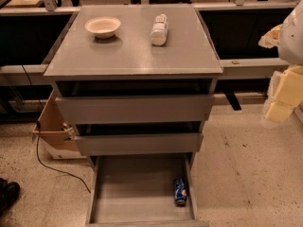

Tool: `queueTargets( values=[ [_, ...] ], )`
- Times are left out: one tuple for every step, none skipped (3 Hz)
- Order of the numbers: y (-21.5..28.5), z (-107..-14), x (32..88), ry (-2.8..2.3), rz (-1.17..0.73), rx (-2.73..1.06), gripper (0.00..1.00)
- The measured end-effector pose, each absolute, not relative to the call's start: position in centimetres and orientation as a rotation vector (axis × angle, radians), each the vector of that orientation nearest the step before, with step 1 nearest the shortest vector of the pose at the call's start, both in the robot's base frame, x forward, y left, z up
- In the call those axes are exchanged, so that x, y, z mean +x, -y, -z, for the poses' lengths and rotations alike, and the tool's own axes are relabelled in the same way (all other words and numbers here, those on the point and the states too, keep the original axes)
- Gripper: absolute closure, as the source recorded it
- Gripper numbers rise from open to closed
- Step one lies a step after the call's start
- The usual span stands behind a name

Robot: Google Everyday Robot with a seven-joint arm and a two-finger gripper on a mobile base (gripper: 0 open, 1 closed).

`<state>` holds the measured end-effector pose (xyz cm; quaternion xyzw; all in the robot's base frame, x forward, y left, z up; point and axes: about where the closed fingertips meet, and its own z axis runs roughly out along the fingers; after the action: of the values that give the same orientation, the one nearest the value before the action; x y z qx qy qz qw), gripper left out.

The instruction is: Pick pepsi can from bottom drawer and place on counter

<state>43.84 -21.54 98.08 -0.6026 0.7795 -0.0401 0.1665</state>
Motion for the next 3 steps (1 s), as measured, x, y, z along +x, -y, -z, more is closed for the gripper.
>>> queueTargets(
  values=[
    [21.5, -98.1, 43.8, -2.219, 0.114, -1.715, 0.0],
    [21.3, -95.1, 44.0, -2.211, 0.115, -1.731, 0.0],
    [21.2, -88.5, 44.2, -2.198, 0.099, -1.768, 0.0]
  ],
)
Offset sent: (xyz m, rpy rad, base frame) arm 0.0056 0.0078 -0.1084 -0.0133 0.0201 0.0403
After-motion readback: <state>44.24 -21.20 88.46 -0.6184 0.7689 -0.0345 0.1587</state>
